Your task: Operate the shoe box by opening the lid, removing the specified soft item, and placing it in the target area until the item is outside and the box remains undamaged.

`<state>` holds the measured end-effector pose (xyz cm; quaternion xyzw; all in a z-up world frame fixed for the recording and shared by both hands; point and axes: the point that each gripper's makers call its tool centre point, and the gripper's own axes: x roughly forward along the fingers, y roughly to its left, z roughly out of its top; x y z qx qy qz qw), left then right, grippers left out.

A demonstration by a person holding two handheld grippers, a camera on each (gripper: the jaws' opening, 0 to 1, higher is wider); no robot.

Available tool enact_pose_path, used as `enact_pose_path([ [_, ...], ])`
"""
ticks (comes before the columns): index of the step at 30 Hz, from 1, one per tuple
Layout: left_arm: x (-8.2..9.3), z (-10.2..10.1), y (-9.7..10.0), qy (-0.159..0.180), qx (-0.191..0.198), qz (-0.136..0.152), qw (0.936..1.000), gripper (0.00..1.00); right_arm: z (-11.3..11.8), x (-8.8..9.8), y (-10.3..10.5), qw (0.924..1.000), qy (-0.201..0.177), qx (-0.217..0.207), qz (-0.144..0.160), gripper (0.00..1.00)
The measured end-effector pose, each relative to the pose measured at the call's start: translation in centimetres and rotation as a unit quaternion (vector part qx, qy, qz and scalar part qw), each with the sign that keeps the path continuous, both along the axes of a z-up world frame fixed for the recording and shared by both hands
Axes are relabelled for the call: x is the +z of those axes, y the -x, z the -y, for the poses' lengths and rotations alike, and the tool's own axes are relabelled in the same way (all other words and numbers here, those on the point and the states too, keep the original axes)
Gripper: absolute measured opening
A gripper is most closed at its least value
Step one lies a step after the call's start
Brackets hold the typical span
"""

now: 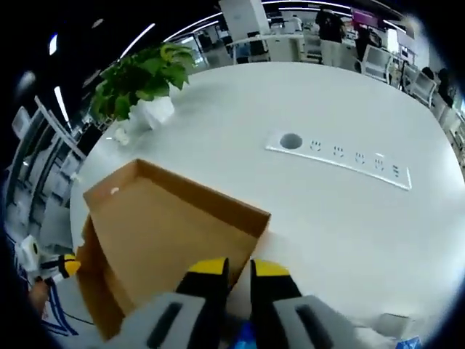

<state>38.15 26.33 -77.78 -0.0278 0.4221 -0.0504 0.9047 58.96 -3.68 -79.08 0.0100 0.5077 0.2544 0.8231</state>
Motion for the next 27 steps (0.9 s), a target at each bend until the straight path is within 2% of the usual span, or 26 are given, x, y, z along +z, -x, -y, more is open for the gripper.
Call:
enact_pose_path([
  [6,0.0,0.0,0.0,0.007,0.002,0.002,1.0000,0.01,0.1,0.1,-0.1,0.9997,-0.014,-0.019,0.000,0.05],
  [13,0.1,0.2,0.1,0.009,0.002,0.005,0.9999,0.01,0.3,1.7,0.4,0.9997,-0.009,0.003,0.022,0.01],
  [18,0.0,0.1,0.1,0.012,0.003,0.004,0.9999,0.01,0.4,2.4,-0.1,0.9994,-0.012,0.002,0.033,0.00],
  [27,0.0,0.1,0.1,0.015,0.003,0.006,0.9999,0.01,0.4,3.2,0.2,0.9990,-0.008,0.006,0.044,0.00],
])
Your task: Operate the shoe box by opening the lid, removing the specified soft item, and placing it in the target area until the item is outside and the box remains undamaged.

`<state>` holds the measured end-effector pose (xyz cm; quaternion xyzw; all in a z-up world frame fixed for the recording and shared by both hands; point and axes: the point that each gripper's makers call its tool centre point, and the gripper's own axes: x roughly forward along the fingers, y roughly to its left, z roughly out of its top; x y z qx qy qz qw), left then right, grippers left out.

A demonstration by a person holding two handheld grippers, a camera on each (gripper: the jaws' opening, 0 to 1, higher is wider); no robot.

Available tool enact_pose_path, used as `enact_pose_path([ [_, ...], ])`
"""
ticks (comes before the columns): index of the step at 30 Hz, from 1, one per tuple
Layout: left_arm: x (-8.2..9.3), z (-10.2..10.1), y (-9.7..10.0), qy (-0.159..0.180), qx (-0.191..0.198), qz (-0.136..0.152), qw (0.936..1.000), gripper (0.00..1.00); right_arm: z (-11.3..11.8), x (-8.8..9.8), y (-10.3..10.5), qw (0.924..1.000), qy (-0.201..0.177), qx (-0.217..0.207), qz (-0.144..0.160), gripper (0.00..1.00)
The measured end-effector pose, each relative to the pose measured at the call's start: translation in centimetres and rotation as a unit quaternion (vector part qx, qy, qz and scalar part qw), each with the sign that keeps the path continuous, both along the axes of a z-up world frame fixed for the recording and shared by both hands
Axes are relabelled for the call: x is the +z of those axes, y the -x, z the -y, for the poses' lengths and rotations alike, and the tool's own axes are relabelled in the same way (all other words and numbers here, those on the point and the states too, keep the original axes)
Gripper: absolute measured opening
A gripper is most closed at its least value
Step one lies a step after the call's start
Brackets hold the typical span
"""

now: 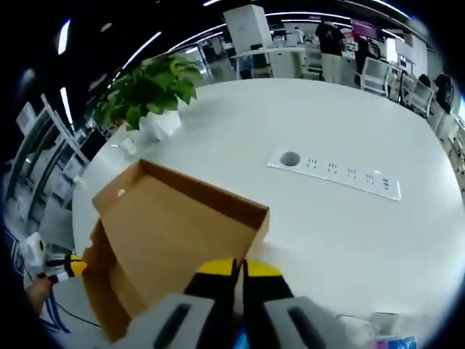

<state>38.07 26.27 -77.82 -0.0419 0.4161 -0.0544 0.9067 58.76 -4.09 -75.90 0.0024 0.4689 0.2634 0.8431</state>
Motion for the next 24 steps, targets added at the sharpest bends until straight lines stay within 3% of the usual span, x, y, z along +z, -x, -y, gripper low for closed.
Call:
enact_pose_path([
  [24,-0.3,-0.4,-0.2,0.007,0.007,-0.001,1.0000,0.01,-0.6,4.1,0.6,0.9976,-0.044,-0.008,0.052,0.00],
])
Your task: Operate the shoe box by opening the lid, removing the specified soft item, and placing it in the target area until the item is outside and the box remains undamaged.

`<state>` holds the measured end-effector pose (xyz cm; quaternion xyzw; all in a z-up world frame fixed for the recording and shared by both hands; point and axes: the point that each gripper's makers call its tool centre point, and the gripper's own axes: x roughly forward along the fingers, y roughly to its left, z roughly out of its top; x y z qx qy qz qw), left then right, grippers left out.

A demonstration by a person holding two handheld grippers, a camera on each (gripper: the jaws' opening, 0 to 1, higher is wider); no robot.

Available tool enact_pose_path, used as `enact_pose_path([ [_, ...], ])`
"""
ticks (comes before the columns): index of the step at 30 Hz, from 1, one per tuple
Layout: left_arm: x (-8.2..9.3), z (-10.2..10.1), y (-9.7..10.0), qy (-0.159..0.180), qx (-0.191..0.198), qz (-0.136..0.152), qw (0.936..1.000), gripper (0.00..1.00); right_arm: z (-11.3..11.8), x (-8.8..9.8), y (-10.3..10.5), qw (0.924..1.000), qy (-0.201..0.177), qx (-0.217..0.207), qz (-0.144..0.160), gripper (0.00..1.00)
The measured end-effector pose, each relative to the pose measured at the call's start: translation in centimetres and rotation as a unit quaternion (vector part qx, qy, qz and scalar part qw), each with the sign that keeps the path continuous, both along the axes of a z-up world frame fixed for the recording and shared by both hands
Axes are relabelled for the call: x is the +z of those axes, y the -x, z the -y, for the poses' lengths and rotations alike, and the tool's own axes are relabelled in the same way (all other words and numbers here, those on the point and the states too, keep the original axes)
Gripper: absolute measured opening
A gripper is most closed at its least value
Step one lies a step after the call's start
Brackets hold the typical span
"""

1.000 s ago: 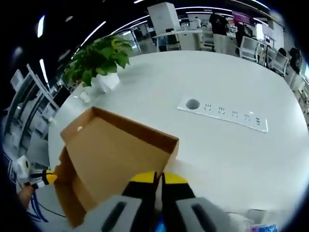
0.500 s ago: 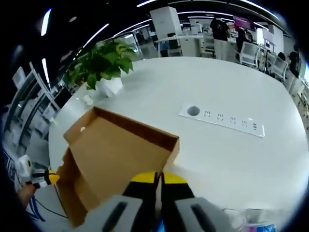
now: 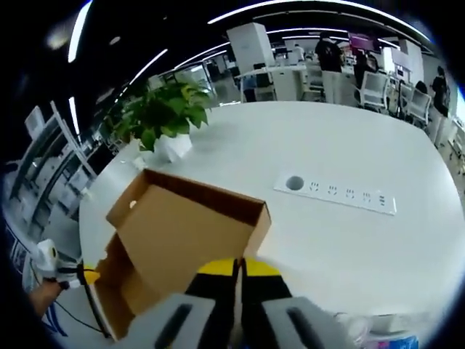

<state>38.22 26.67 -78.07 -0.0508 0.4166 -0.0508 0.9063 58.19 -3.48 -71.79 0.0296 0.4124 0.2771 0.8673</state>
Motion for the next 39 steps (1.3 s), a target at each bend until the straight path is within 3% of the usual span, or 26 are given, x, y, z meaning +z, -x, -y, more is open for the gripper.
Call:
enact_pose_path([
  [39,0.1,0.3,0.1,0.010,0.012,0.002,0.9999,0.01,-0.4,4.5,3.3,0.9947,-0.051,0.003,0.090,0.00],
])
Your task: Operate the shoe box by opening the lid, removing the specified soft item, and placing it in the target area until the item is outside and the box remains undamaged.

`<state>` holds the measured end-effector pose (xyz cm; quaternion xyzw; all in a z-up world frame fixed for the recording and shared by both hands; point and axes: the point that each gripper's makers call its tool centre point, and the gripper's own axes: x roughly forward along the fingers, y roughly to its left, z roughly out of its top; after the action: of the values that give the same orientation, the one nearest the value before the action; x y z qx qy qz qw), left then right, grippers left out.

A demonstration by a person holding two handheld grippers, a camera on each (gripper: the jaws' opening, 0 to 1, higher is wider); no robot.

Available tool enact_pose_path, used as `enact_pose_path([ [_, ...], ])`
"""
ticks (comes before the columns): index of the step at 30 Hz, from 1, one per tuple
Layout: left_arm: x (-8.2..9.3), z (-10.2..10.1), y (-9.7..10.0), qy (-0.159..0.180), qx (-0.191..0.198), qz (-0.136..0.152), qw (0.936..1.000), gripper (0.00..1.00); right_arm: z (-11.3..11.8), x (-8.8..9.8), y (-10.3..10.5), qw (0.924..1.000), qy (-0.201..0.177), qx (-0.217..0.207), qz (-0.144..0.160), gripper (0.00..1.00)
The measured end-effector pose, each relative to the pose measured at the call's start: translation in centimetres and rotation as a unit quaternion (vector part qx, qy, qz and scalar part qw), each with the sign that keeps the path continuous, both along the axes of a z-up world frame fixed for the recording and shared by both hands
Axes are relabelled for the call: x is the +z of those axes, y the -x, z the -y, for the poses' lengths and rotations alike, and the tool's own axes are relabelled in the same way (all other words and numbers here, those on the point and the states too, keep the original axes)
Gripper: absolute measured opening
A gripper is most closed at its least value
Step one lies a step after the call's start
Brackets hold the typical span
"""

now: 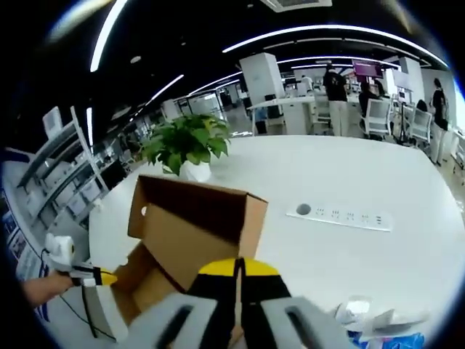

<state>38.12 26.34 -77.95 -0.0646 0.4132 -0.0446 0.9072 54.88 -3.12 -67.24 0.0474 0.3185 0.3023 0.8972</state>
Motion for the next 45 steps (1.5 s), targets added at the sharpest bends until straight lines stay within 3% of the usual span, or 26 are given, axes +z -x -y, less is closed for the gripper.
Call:
enact_pose_path([
  [19,0.1,0.0,0.0,0.007,0.000,0.002,1.0000,0.01,-0.3,1.0,2.4,0.9985,0.019,0.028,0.043,0.00],
  [45,0.6,0.8,0.7,0.011,-0.006,0.005,0.9999,0.02,-0.2,0.8,6.0,0.9979,0.005,0.028,0.057,0.00],
])
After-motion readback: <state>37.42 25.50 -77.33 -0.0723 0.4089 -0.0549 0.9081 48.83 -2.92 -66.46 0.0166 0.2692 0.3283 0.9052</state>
